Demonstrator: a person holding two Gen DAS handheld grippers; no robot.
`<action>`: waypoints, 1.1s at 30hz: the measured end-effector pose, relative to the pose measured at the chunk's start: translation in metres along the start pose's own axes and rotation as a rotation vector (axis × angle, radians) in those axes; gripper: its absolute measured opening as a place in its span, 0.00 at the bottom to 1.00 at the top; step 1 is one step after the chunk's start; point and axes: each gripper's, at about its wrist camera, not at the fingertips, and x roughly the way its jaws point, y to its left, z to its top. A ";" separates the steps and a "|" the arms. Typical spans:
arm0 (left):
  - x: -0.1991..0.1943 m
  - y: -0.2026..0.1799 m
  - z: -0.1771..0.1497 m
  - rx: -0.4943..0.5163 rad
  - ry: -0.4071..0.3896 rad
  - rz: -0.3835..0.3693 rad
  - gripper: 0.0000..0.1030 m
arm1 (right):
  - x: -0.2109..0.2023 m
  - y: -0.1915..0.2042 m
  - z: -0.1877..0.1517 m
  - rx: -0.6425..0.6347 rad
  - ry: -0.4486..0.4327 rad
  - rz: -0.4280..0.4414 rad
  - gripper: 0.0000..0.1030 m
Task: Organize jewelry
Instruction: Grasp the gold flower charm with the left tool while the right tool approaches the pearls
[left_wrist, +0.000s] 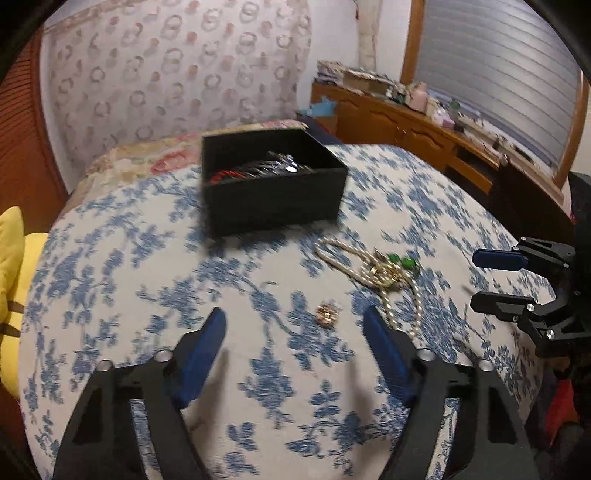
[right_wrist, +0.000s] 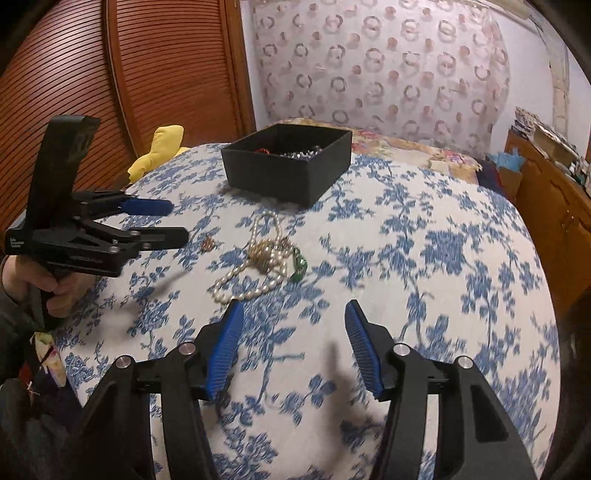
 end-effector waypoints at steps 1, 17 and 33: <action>0.003 -0.003 0.000 0.011 0.011 0.002 0.60 | 0.000 0.000 -0.002 0.006 0.002 -0.003 0.58; 0.029 -0.031 0.006 0.108 0.056 0.055 0.16 | -0.003 0.006 -0.012 -0.009 -0.027 -0.008 0.58; -0.010 -0.017 -0.016 -0.017 -0.032 0.001 0.13 | 0.016 -0.001 0.022 -0.046 0.010 -0.001 0.32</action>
